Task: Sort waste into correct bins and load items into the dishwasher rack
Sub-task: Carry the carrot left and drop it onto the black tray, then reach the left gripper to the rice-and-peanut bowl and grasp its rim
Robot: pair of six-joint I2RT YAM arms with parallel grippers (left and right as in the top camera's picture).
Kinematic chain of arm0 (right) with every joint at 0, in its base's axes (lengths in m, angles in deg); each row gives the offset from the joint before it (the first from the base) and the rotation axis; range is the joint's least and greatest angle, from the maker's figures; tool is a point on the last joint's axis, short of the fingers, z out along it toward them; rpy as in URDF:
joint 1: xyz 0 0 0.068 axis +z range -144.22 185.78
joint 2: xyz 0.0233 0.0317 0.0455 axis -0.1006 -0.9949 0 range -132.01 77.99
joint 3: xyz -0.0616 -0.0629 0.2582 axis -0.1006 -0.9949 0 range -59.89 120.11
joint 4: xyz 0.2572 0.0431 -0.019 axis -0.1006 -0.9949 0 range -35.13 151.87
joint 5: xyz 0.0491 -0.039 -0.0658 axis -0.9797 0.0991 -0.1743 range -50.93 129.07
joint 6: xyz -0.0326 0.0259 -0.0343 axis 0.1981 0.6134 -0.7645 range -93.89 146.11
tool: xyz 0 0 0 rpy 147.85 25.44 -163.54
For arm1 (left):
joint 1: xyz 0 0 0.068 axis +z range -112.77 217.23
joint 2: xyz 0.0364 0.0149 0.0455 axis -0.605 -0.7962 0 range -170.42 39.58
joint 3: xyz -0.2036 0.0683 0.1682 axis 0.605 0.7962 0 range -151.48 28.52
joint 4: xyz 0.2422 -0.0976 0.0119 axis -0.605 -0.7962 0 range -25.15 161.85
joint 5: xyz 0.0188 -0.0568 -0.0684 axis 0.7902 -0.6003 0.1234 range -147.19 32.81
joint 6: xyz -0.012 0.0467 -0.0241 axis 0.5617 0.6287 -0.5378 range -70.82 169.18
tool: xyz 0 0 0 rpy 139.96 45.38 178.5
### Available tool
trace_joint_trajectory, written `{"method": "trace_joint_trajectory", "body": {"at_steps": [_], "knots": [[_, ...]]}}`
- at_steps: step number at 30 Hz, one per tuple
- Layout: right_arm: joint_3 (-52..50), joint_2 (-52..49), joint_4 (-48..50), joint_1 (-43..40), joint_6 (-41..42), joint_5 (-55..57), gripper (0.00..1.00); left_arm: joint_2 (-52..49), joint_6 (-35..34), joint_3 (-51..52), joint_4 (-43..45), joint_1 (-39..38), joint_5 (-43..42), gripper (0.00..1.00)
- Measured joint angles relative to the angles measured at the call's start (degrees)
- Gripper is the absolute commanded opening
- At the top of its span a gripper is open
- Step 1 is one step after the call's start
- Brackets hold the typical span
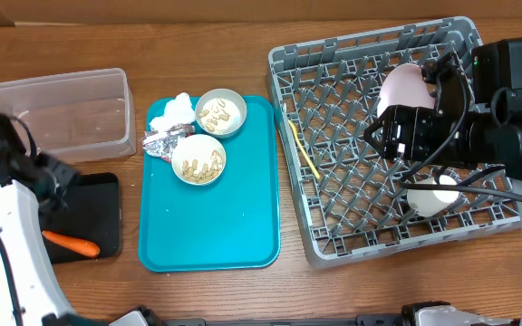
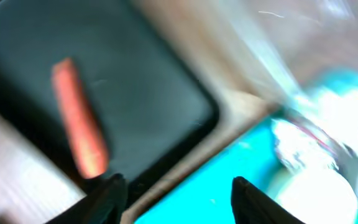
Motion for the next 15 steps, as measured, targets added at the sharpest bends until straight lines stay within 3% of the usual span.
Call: {"method": "trace_joint_trajectory", "body": {"at_steps": [9,15], "knots": [[0.00,0.00,-0.17,0.00,-0.04,0.02,0.97,0.42,20.04,-1.97,8.96,-24.98,-2.60,0.78],[0.00,0.00,0.02,0.00,-0.02,0.00,1.00,-3.80,30.51,-1.97,14.45,-35.01,-2.29,0.82]]}}
